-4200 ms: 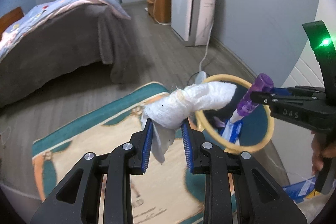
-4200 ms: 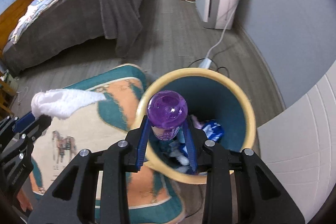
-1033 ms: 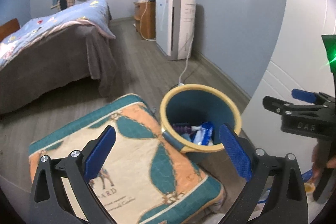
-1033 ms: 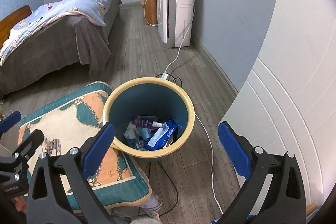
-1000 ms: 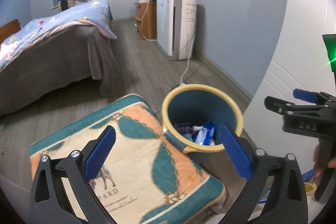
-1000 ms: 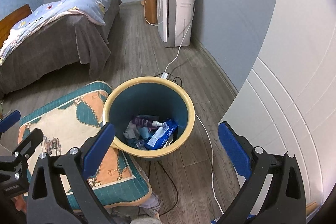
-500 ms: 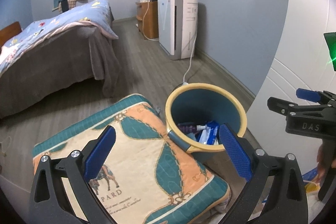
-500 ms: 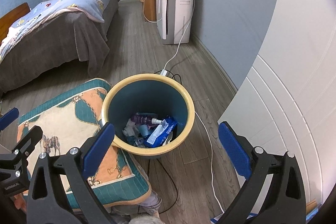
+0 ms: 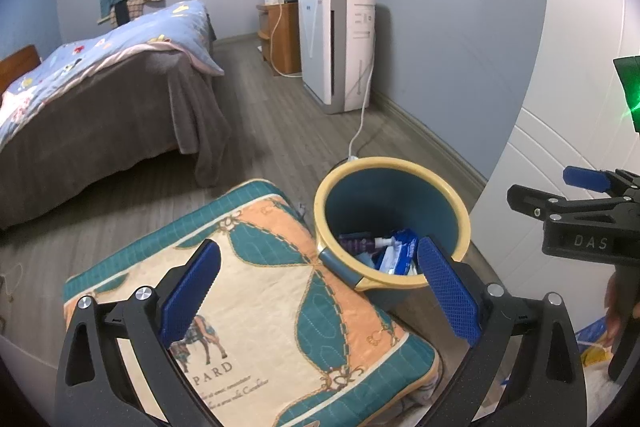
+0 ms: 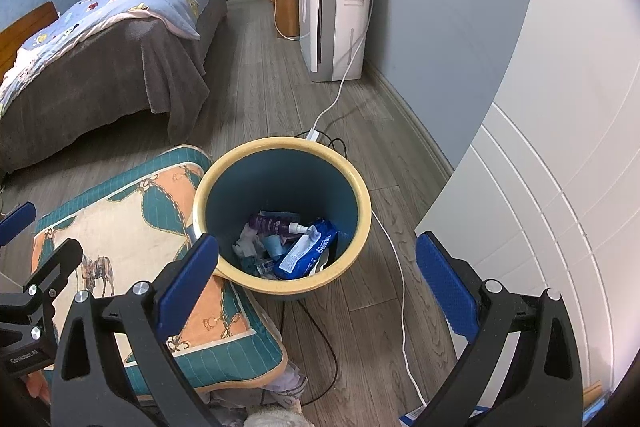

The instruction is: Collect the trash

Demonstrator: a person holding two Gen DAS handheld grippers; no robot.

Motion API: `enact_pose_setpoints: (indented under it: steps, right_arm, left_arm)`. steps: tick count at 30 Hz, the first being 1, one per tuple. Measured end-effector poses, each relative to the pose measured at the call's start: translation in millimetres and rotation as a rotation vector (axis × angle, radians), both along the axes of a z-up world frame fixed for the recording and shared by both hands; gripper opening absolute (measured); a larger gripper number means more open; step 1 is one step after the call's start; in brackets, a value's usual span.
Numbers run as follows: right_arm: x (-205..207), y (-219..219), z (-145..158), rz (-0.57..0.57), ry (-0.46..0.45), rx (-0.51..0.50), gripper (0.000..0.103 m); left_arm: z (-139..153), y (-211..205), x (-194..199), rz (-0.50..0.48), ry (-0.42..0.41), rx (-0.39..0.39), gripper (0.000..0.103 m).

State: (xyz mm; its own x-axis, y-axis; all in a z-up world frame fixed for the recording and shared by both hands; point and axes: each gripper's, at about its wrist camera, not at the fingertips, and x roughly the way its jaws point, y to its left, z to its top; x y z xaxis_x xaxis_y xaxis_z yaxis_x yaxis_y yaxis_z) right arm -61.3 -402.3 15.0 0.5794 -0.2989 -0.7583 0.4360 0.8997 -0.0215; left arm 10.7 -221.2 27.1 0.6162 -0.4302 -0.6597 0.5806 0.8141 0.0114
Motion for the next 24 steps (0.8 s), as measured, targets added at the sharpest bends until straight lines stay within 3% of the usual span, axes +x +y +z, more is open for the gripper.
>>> enact_pose_setpoints:
  steps: [24]
  right_arm:
    - [0.2, 0.6, -1.5, 0.005, 0.004, -0.004, 0.097]
  left_arm:
    - [-3.9, 1.2, 0.7, -0.008, -0.002, 0.007, 0.098]
